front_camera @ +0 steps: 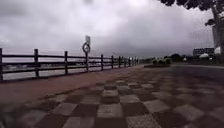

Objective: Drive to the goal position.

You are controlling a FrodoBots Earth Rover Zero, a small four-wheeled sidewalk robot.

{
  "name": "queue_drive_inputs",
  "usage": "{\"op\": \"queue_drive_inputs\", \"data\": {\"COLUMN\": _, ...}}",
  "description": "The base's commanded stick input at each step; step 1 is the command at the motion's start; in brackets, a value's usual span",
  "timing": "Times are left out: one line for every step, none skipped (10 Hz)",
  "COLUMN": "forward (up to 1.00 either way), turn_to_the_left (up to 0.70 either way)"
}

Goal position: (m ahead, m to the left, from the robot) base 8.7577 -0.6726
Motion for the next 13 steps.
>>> {"op": "queue_drive_inputs", "data": {"forward": 1.0, "turn_to_the_left": 0.0}}
{"op": "queue_drive_inputs", "data": {"forward": 1.0, "turn_to_the_left": 0.0}}
{"op": "queue_drive_inputs", "data": {"forward": 1.0, "turn_to_the_left": -0.14}}
{"op": "queue_drive_inputs", "data": {"forward": 1.0, "turn_to_the_left": -0.27}}
{"op": "queue_drive_inputs", "data": {"forward": 1.0, "turn_to_the_left": 0.0}}
{"op": "queue_drive_inputs", "data": {"forward": 1.0, "turn_to_the_left": 0.0}}
{"op": "queue_drive_inputs", "data": {"forward": 1.0, "turn_to_the_left": 0.0}}
{"op": "queue_drive_inputs", "data": {"forward": 1.0, "turn_to_the_left": 0.0}}
{"op": "queue_drive_inputs", "data": {"forward": 1.0, "turn_to_the_left": 0.0}}
{"op": "queue_drive_inputs", "data": {"forward": 1.0, "turn_to_the_left": 0.0}}
{"op": "queue_drive_inputs", "data": {"forward": 1.0, "turn_to_the_left": -0.05}}
{"op": "queue_drive_inputs", "data": {"forward": 1.0, "turn_to_the_left": -0.33}}
{"op": "queue_drive_inputs", "data": {"forward": 1.0, "turn_to_the_left": -0.29}}
